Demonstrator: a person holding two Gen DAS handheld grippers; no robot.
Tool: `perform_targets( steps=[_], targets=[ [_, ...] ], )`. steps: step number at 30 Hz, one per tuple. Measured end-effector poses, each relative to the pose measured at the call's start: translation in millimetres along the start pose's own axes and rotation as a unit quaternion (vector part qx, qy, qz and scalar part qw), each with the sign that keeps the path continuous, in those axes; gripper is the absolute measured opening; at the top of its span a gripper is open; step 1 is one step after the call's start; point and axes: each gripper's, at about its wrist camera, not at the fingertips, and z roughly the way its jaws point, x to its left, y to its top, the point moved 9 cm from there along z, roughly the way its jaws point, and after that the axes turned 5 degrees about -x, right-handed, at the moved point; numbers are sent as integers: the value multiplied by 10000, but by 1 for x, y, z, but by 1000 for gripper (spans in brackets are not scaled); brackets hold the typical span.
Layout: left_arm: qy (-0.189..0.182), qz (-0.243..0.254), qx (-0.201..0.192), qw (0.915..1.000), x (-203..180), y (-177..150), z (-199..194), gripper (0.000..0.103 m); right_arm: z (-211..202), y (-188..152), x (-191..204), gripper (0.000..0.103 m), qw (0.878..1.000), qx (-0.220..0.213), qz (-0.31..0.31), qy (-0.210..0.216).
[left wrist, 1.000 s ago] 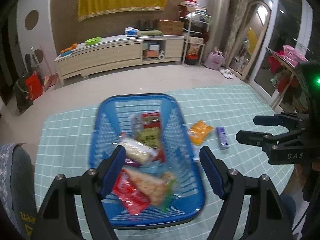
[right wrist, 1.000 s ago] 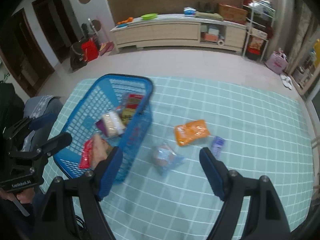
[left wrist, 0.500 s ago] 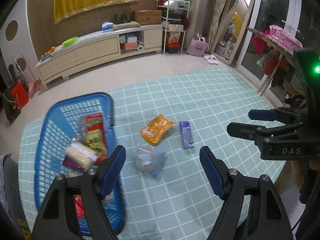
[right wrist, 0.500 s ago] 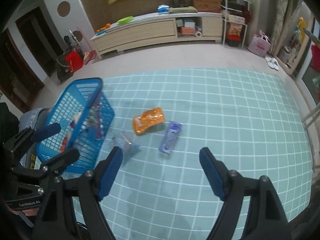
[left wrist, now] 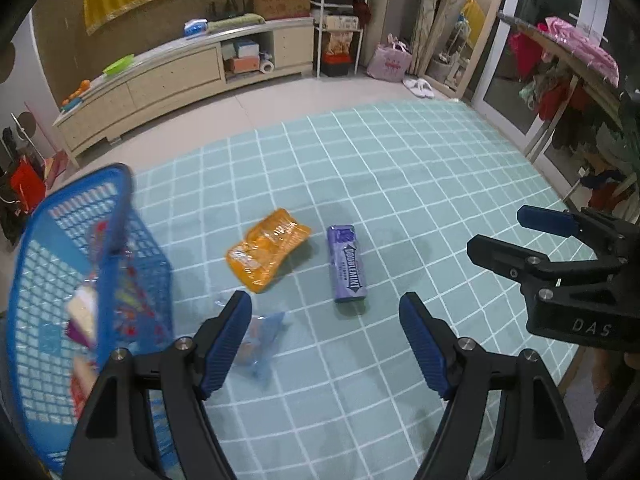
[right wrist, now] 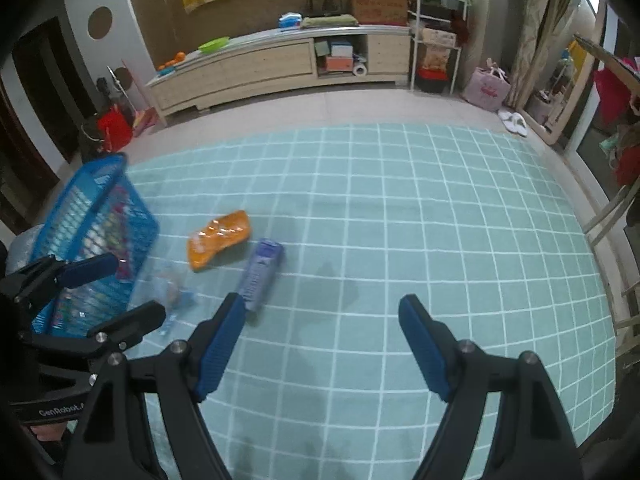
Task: Organize snacks
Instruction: 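Withdraw both tools from the basket and move over the remaining snacks, then grasp the blue Doublemint gum pack with the left tool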
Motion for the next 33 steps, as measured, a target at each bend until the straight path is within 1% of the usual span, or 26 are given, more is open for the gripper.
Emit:
perform_targets(
  steps=[4,7,9,12,13,18,23,25,27,28,29,31,32,33],
  targets=[
    [31,18,142,9999,-5,3,26,74,16,-7,-15,82,10000,58,28,-44],
    [-18,16,225,9997,-9,6,43,74,29,-12,-30,82,9998,124,113,-96],
    [0,122,300,9995,-12,8,55,74,34,-14,-37,82,9997,133,165,-118],
    [151,301,470,9983,-14,7,76,74,38,-14,-46,82,9995,107,240,-153],
    [150,323,515,9980,-15,7,83,74,40,-15,-51,82,9994,95,287,-144],
    [112,350,645,9972,-17,5,104,74,46,-16,-58,82,9993,83,332,-119],
    [197,411,770,9960,-15,6,123,72,51,-20,-58,83,9992,135,376,-44],
    [203,418,784,9958,-15,8,126,63,52,-22,-60,83,9992,146,383,-16],
    [192,357,938,9948,-15,5,130,47,52,-22,-61,83,9991,171,386,-16],
    [175,337,1013,9941,-17,4,134,44,54,-22,-61,83,9991,178,394,-14],
    [106,280,1000,9945,-18,5,134,40,53,-22,-62,83,9990,181,413,-7],
    [99,313,998,9945,-20,5,135,36,52,-21,-63,83,9988,182,456,0],
    [61,355,986,9945,-22,5,134,29,51,-21,-63,83,9987,178,468,13],
    [104,413,981,9943,-23,5,133,29,50,-20,-63,83,9987,178,470,18]
  ],
)
